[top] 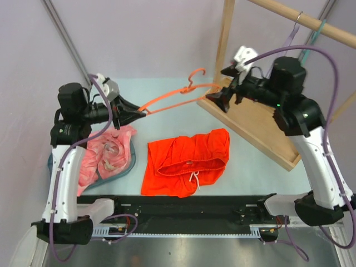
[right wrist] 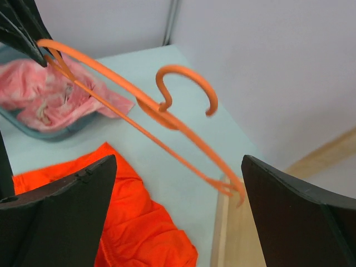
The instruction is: Place the shorts on the hanger
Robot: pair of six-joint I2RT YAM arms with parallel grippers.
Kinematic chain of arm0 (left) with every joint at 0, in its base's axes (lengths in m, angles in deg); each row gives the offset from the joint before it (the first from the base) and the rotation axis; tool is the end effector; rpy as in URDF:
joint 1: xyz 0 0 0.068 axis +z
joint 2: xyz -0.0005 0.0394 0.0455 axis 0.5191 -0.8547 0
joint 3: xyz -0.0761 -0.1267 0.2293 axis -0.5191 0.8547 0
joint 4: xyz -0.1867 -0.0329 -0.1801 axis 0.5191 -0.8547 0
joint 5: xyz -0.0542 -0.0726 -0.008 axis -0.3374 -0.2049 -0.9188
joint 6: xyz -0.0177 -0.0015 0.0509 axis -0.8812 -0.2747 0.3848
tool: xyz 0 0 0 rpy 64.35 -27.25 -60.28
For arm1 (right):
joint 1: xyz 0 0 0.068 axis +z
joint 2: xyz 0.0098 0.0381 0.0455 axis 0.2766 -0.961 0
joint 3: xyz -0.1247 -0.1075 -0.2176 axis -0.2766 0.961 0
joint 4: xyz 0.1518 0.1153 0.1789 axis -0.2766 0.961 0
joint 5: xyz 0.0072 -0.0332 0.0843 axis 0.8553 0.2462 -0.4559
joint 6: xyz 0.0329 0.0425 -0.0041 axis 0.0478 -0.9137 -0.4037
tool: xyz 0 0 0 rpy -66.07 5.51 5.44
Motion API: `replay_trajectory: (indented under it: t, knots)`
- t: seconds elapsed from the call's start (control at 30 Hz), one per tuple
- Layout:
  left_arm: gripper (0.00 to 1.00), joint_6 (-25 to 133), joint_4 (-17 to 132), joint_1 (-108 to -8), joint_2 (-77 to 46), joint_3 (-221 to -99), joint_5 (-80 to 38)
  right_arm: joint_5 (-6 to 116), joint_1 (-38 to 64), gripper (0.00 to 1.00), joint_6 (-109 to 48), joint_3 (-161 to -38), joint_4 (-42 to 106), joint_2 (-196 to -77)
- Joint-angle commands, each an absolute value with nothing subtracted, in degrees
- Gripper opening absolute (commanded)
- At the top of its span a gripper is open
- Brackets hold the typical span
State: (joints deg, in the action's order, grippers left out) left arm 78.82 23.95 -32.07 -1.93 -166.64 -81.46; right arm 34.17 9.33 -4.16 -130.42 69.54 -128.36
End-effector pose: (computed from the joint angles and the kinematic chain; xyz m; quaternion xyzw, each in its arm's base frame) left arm 0.1986 -0.0359 0.4523 0.4212 0.6071 -0.3891 0.5501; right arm 0.1897 0.1091 0.5425 -0.4289 0.5926 0.2155 0.6469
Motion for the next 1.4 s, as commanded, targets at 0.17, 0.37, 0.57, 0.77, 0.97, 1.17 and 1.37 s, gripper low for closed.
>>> replay_trajectory:
  t: [0.17, 0.37, 0.57, 0.77, 0.97, 1.17, 1.37]
  knots:
    - [0.00, 111.77, -6.92, -29.87, 3.96, -162.89, -82.74, 37.71, 16.20, 0.99, 13.13, -126.58, 73.55, -128.55]
    - [0.00, 116.86, -10.34, -29.95, 3.35, -160.77, -86.07, 33.94, 17.16, 0.92, 17.34, -120.15, 74.43, -125.20]
    - [0.00, 130.83, -16.93, -30.04, 0.46, -160.50, -90.82, 32.89, 19.71, 0.85, 18.67, -117.51, 75.57, -125.20]
    - [0.00, 138.31, -20.80, -29.95, -2.36, -160.50, -92.76, 30.95, 21.38, 0.64, 17.80, -116.19, 75.84, -126.25]
    - [0.00, 141.66, -22.04, -29.95, -4.38, -160.50, -92.93, 29.46, 22.17, 0.32, 20.60, -116.80, 79.35, -127.57]
    - [0.27, 137.10, -16.78, -29.95, -5.26, -159.45, -91.36, 32.26, 22.61, 0.00, 25.77, -117.85, 82.24, -128.19]
    - [0.79, 129.01, -2.81, -29.60, -0.18, -150.60, -80.22, 38.22, 23.40, 0.00, 32.73, -128.39, 98.46, -131.70]
